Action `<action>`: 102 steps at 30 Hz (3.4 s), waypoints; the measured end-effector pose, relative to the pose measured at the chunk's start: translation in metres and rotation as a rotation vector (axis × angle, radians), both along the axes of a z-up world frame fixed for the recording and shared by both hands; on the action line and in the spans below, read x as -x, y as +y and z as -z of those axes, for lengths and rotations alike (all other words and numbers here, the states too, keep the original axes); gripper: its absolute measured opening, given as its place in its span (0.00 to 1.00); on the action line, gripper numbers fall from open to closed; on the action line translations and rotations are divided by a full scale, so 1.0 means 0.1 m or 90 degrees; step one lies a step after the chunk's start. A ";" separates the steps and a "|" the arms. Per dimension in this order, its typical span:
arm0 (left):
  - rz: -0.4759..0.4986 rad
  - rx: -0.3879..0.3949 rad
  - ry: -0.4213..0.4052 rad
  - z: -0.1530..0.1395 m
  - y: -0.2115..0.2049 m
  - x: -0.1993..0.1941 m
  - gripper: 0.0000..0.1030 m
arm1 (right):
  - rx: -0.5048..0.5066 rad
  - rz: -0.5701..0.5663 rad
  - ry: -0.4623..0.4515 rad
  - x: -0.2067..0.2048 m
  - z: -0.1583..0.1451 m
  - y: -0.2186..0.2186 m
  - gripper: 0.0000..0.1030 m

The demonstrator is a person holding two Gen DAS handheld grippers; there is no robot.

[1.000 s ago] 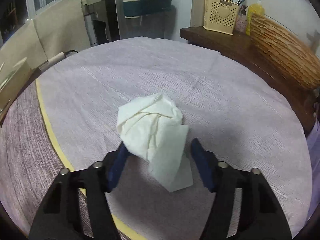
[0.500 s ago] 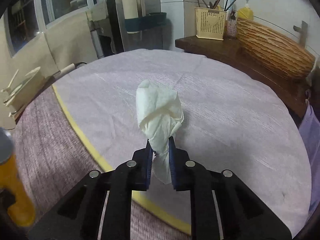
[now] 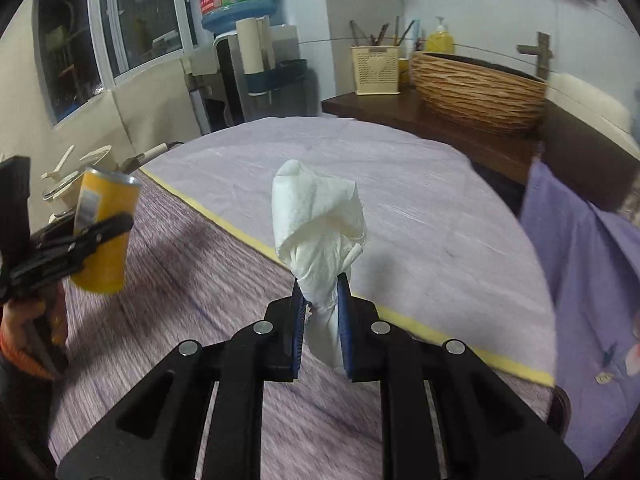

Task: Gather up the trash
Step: 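Carry the tissue over the bin and open the right tool while the left tool carries the can, then lower the yellow can into the bin and open the left tool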

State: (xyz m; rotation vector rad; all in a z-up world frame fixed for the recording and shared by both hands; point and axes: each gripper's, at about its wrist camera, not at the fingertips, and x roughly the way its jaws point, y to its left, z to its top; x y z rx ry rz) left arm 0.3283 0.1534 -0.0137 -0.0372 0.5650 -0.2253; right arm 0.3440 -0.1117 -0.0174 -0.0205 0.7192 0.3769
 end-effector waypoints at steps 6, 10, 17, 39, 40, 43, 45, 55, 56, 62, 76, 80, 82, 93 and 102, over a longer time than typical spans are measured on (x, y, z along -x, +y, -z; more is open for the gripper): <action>0.020 0.008 -0.025 -0.16 -0.29 0.31 0.66 | 0.015 0.030 -0.034 0.53 -0.02 -0.41 0.15; 0.038 0.011 -0.040 -0.24 -0.53 0.64 0.66 | 0.005 0.045 -0.055 0.89 -0.03 -0.61 0.15; 0.071 0.012 -0.059 -0.28 -1.00 1.20 0.66 | -0.001 0.078 -0.074 1.38 0.03 -0.89 0.15; 0.185 0.062 -0.044 -0.09 -2.13 1.92 0.66 | 0.003 0.259 -0.013 2.12 0.77 -2.15 0.16; 0.195 0.061 -0.042 -0.08 -2.19 1.93 0.66 | 0.003 0.262 -0.005 2.10 0.83 -2.18 0.16; 0.221 0.061 -0.034 -0.02 -2.36 1.96 0.66 | 0.008 0.275 0.031 2.00 1.09 -2.29 0.16; 0.241 0.063 -0.022 0.03 -2.48 1.96 0.66 | 0.000 0.283 0.060 1.93 1.27 -2.35 0.16; 0.292 0.065 0.033 0.36 -2.86 1.88 0.66 | -0.017 0.301 0.141 1.57 1.88 -2.51 0.28; 0.296 0.063 0.039 0.40 -2.90 1.88 0.66 | -0.014 0.304 0.147 1.54 1.93 -2.52 0.41; 0.315 0.043 0.060 0.55 -3.06 1.86 0.66 | -0.007 0.332 0.137 1.57 1.95 -2.54 0.66; 0.372 -0.017 0.098 0.92 -3.66 1.67 0.66 | -0.023 0.419 0.061 2.13 1.38 -3.04 0.71; 0.385 -0.023 0.104 0.98 -3.86 1.60 0.66 | -0.032 0.438 0.045 2.28 1.27 -3.14 0.71; 0.393 -0.032 0.102 1.02 -3.96 1.58 0.66 | -0.040 0.451 0.037 2.34 1.22 -3.20 0.71; 0.389 -0.101 0.155 1.55 -4.38 1.29 0.66 | -0.033 0.483 0.004 2.62 1.00 -3.32 0.71; 0.400 -0.126 0.178 1.76 -4.56 1.21 0.86 | -0.034 0.478 0.007 2.67 0.98 -3.27 0.71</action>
